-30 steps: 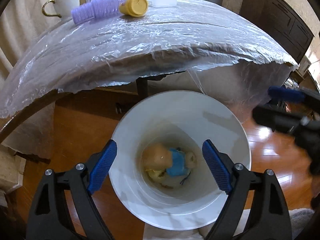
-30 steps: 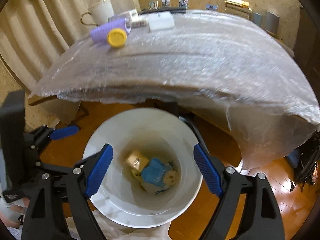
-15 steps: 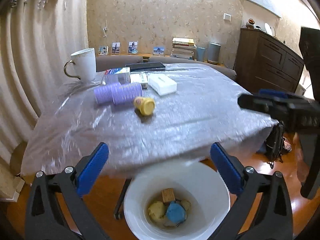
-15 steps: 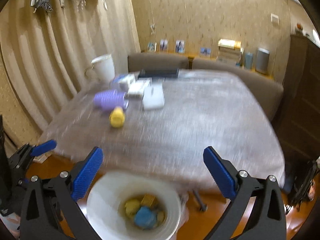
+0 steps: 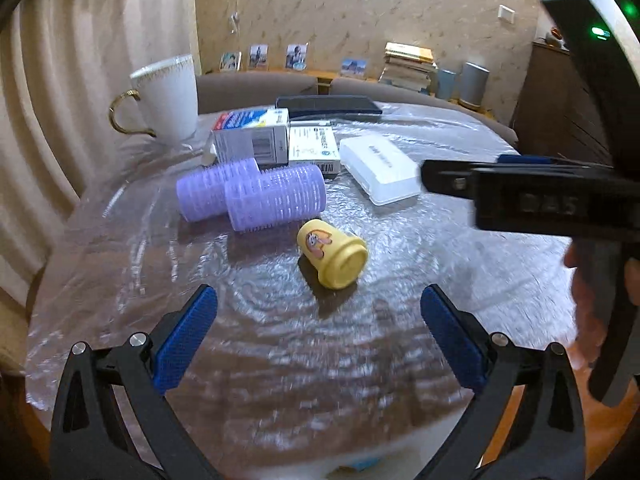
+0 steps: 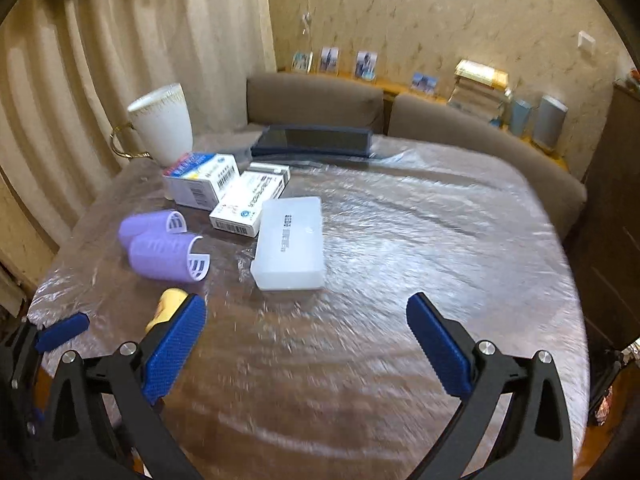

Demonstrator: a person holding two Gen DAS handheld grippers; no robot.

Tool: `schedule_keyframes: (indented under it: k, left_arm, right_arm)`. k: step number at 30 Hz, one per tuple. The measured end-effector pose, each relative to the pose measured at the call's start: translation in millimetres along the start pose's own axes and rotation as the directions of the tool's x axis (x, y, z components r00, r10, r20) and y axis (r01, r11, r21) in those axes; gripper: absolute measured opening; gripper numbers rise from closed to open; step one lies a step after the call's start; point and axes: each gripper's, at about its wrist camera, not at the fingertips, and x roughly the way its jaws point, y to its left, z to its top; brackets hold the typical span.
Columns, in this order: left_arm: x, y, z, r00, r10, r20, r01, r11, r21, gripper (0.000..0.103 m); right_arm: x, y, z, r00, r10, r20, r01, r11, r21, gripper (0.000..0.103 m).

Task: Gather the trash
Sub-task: 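Move both open tools back over the table toward the remaining items, then grasp the yellow cup with the left tool while the right tool grasps the white plastic case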

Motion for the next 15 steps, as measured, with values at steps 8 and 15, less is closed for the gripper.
schedule_keyframes:
  k: [8,15]
  left_arm:
    - [25,0,13,0.999,-0.028,-0.026,0.027,0.999,-0.03,0.09]
    - [38,-1,15,0.999,-0.015,-0.048,0.014,1.0,-0.022,0.082]
  right_arm:
    - [53,9,26,0.998,-0.009,-0.058,0.007,0.999,-0.037,0.087]
    - [72,15,28,0.997,-0.02,-0.074,0.015,0.997,-0.072,0.074]
